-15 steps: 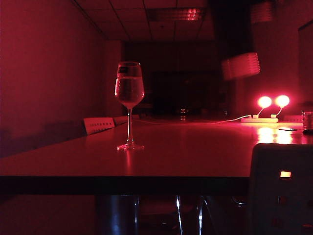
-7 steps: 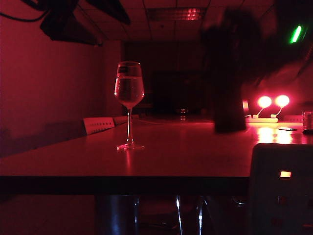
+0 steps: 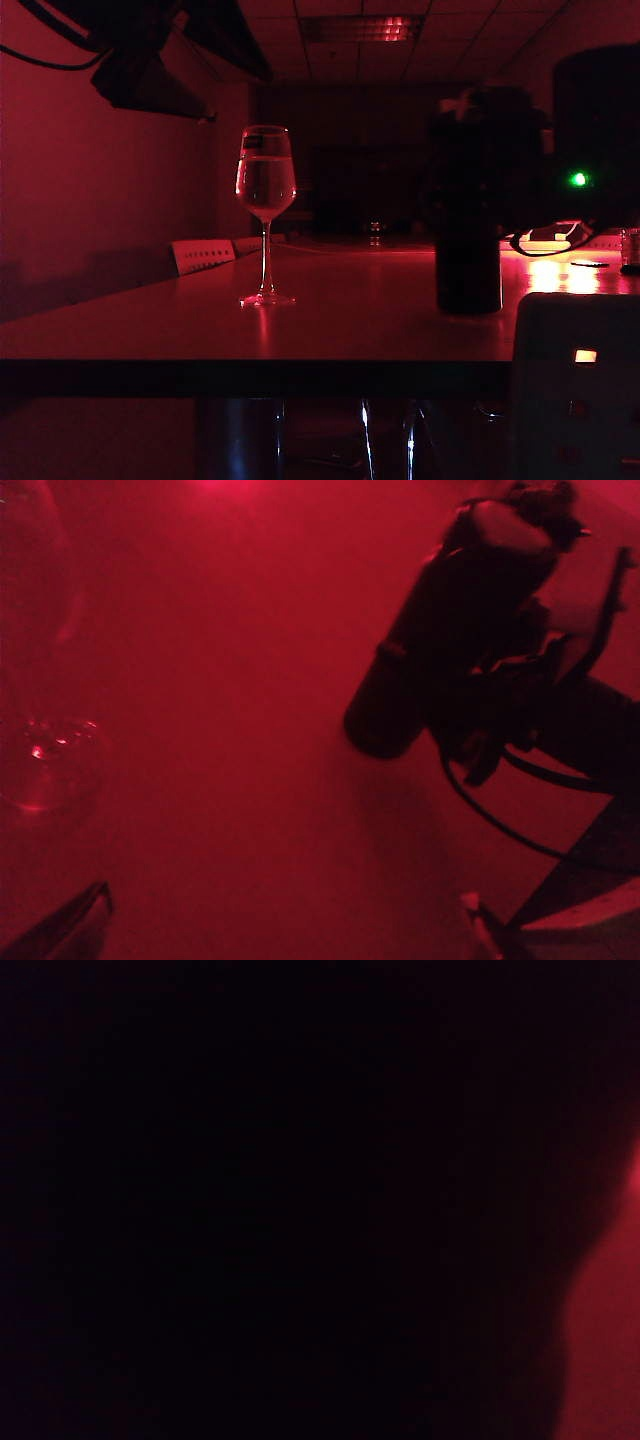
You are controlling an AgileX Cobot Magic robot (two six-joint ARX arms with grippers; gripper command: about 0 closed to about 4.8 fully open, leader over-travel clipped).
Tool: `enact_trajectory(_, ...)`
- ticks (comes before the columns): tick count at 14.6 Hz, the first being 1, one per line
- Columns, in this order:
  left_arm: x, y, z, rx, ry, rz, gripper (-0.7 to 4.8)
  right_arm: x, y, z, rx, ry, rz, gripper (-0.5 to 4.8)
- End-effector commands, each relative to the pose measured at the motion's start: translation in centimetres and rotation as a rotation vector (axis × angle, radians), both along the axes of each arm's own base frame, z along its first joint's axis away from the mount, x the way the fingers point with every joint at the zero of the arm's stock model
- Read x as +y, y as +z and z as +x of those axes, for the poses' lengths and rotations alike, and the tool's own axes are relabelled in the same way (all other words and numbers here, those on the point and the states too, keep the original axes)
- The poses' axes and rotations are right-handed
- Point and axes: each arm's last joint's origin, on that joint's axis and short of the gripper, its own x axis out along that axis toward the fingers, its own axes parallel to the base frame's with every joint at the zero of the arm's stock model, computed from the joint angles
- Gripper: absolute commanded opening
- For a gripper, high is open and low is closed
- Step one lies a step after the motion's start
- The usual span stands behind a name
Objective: Pick up the black thermos cup, pour some water from it into the stemmed glass, and then put the thermos cup back on the table.
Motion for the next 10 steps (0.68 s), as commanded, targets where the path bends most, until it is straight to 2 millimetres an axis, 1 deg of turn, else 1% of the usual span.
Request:
enact_trajectory(1, -0.09, -0.17, 0.04, 0.002, -0.008, 0.006, 4.79, -0.17, 0.77, 0.26, -0.05, -0.01, 0.059, 1.7)
enact_trajectory(8, -0.07, -0.38, -0.06, 0.029, -0.014, 0.011, 4.79, -0.14, -0.01, 0.31, 0.026, -0.012, 0.033, 1.72)
enact_trajectory(9, -0.05, -0.45, -0.1, 0.037, -0.014, 0.014, 4.79, -0.14, 0.03, 0.31, 0.023, -0.012, 0.035, 2.9)
enact_trajectory(10, -0.05, -0.45, -0.1, 0.038, -0.017, 0.014, 4.79, -0.15, 0.11, 0.3, 0.016, -0.012, 0.038, 4.79)
